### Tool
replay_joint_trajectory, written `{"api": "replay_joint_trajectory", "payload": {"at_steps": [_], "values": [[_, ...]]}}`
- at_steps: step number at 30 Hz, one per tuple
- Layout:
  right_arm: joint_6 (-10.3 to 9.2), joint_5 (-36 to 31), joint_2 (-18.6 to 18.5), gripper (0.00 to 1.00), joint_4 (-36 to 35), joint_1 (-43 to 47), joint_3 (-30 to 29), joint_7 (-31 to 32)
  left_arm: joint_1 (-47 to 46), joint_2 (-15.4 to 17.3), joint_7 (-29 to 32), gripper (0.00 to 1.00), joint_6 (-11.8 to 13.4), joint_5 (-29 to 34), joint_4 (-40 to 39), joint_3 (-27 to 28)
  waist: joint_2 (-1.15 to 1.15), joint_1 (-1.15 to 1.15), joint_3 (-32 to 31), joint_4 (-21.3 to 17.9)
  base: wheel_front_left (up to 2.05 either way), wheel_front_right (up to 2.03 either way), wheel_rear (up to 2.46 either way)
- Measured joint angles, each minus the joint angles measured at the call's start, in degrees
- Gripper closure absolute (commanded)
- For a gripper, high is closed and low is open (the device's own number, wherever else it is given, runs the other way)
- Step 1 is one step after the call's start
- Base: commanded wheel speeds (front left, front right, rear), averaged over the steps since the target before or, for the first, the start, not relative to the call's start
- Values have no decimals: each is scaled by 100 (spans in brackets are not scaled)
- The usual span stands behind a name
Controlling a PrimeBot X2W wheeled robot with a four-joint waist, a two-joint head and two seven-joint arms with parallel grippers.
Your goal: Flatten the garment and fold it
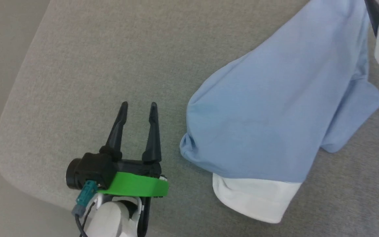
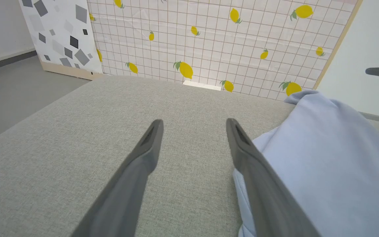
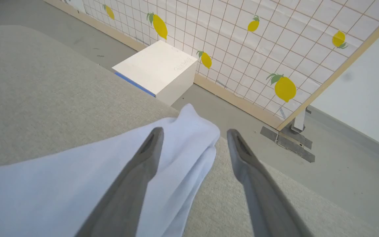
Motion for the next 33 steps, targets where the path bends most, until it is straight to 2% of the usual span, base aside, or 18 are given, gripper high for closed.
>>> {"api": "replay_joint_trajectory", "payload": {"at_steps": [7,12,16,23,24,25,30,33], "values": [[0,417,-109,0,-1295,1996,-750,786,269,0,0,0,-16,54,-135,246,0,0,-315,-384,0,0,0],[0,616,-101,0,-2029,3125,-810,1395,314,-1,0,0,-52,54,-215,259,0,-1,-323,-553,0,0,0],[0,658,-127,0,-2327,3334,-702,1502,291,-1,0,0,-59,53,-230,222,0,0,-195,-548,0,0,0],[-1,650,-249,0,-2245,3275,-244,1473,209,-1,0,0,-56,40,-202,119,0,-1,-21,-385,0,0,0],[-1,649,-260,41,-2182,3226,-216,1478,209,-1,0,0,-56,36,-192,111,0,-1,-8,-363,0,0,0],[0,644,-276,100,-2130,3182,-194,1482,209,-1,0,0,-55,35,-185,104,0,0,0,-344,0,0,0],[0,593,-137,100,-1981,3117,-336,1332,213,-2,0,0,-21,34,-144,116,0,-1,-87,-340,0,0,0],[0,595,25,100,-2027,3251,-710,1156,234,-2,0,0,-10,35,-121,193,0,-1,-227,-389,0,0,0]]}}
